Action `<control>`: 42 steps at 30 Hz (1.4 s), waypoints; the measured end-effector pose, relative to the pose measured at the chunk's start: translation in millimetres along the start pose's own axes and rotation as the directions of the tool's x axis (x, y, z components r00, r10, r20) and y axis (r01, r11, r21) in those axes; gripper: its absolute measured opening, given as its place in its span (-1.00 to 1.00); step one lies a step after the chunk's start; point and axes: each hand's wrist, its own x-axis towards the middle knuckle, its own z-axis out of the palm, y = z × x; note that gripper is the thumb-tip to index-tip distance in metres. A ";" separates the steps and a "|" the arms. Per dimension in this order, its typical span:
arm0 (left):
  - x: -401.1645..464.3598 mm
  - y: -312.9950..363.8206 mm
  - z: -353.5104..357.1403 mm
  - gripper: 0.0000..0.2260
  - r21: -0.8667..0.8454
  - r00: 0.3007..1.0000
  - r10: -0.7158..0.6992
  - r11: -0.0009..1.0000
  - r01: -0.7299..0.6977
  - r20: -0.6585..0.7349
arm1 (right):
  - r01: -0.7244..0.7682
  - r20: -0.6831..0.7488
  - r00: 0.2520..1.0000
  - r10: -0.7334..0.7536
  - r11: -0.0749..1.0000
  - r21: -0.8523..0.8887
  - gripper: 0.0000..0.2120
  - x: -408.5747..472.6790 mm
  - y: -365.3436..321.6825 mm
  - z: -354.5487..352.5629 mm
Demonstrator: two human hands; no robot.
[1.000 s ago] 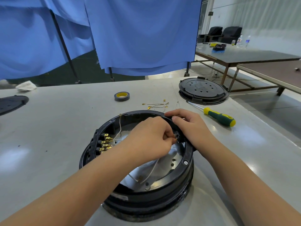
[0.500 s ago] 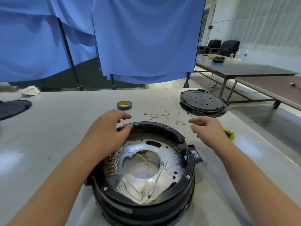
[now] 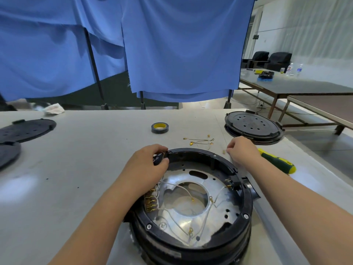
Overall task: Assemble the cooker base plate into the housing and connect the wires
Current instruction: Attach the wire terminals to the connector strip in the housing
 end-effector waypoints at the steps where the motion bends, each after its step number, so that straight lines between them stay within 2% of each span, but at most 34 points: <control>1: 0.3 -0.2 0.1 -0.73 0.003 1.000 0.004 1.000 -0.004 0.002 | -0.009 0.006 1.000 0.009 1.000 -0.002 -0.86 0.0 0.2 0.2; 4: -0.3 0.2 -0.5 -0.72 0.005 1.000 0.008 1.000 -0.008 0.008 | -0.008 0.061 0.998 0.007 1.000 0.011 -0.87 -0.1 0.5 -1.2; 8: -1.6 1.1 -1.3 -0.71 0.000 1.000 0.013 1.000 -0.013 0.004 | 0.023 0.100 0.994 -0.052 0.962 0.272 -0.94 -9.0 -8.4 -11.2; 12: -1.5 1.0 -1.0 -0.71 -0.021 1.000 0.015 1.000 -0.015 0.009 | 0.067 0.040 0.994 -0.100 0.869 0.490 -0.93 -30.7 -28.4 -33.7; 15: 0.6 3.5 -3.5 -0.72 -0.180 1.000 -0.018 0.983 0.016 -0.009 | 0.131 -0.005 0.987 -0.164 0.774 0.619 -0.94 -53.9 -50.2 -51.0; 17: 0.8 5.9 -5.5 -0.75 -0.231 0.997 -0.003 0.973 -0.016 -0.082 | 0.169 0.015 0.969 -0.247 0.706 0.688 -0.95 -70.8 -67.3 -57.3; 19: -1.5 9.3 -7.1 -0.81 -0.213 0.988 0.059 0.973 -0.088 -0.141 | 0.170 0.067 0.943 -0.325 0.646 0.744 -0.96 -86.0 -84.2 -57.0; 22: -6.6 14.3 -8.1 -0.90 -0.243 0.980 0.152 0.953 -0.180 -0.130 | 0.131 0.137 0.914 -0.382 0.596 0.792 -0.94 -102.7 -102.6 -47.9; 25: -9.1 15.2 -9.3 -0.92 -0.292 0.968 0.197 0.927 -0.236 -0.158 | 0.091 0.164 0.918 -0.361 0.593 0.800 -0.92 -110.3 -108.5 -37.3; 29: -8.3 12.8 -10.3 -0.95 -0.412 0.980 0.136 0.892 -0.184 -0.143 | -0.046 0.208 0.936 -0.284 0.487 0.872 -0.95 -112.1 -101.3 -26.1; 31: -7.1 10.6 -10.6 -0.97 -0.477 0.989 0.093 0.868 -0.139 -0.119 | -0.084 0.240 0.928 -0.285 0.467 0.880 -0.95 -113.8 -97.6 -22.9; 34: -6.5 8.9 -11.1 -0.90 -0.556 0.995 0.044 0.827 -0.087 -0.090 | -0.038 0.237 0.916 -0.324 0.518 0.854 -0.95 -116.0 -95.8 -20.3; 39: -7.3 8.2 -10.6 -0.88 -0.558 0.997 0.017 0.828 -0.060 -0.081 | 0.023 0.208 0.923 -0.323 0.585 0.811 -0.94 -119.3 -97.6 -19.3; 42: -7.5 8.3 -10.0 -0.88 -0.521 0.993 0.028 0.849 -0.085 -0.117 | 0.069 0.114 0.954 -0.276 0.575 0.815 -0.80 -119.5 -98.1 -20.3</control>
